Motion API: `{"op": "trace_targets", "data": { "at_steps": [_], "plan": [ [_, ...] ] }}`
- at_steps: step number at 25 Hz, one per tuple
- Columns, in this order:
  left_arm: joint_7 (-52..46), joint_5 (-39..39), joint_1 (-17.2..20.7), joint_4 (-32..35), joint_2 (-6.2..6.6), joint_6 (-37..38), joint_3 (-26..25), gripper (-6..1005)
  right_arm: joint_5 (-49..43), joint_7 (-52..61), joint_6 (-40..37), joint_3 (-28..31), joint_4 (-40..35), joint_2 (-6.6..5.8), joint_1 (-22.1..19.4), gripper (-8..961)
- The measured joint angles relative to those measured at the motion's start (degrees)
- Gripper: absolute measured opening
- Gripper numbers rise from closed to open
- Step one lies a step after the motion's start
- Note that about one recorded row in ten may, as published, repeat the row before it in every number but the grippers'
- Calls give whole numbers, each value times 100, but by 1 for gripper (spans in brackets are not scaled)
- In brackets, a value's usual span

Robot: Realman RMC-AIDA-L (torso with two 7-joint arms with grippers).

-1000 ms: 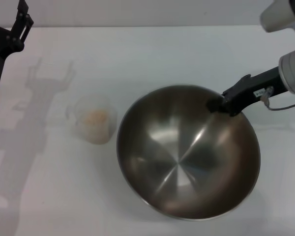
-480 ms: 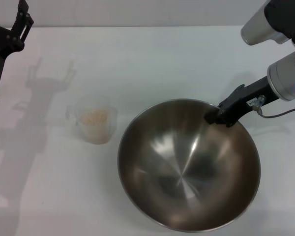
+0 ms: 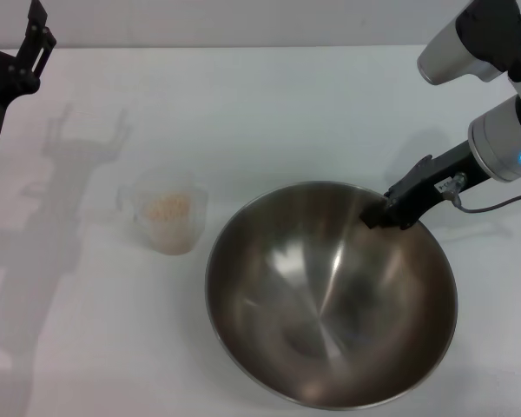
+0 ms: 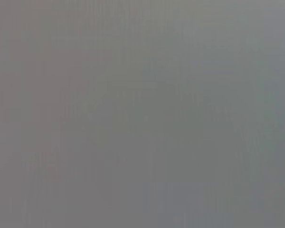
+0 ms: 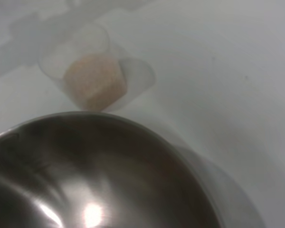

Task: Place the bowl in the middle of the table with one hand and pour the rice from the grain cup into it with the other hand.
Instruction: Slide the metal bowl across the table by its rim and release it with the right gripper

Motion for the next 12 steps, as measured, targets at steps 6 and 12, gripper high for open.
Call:
{"op": "trace_targets", "data": {
  "at_steps": [6, 12],
  "plan": [
    [0, 11, 25, -9, 0, 18, 0, 862, 37, -1, -10, -50, -392, 16, -98, 197],
    [0, 5, 65, -3, 0, 92, 0, 862, 399, -47, -191, -24, -971, 24, -140, 374]
  ]
}}
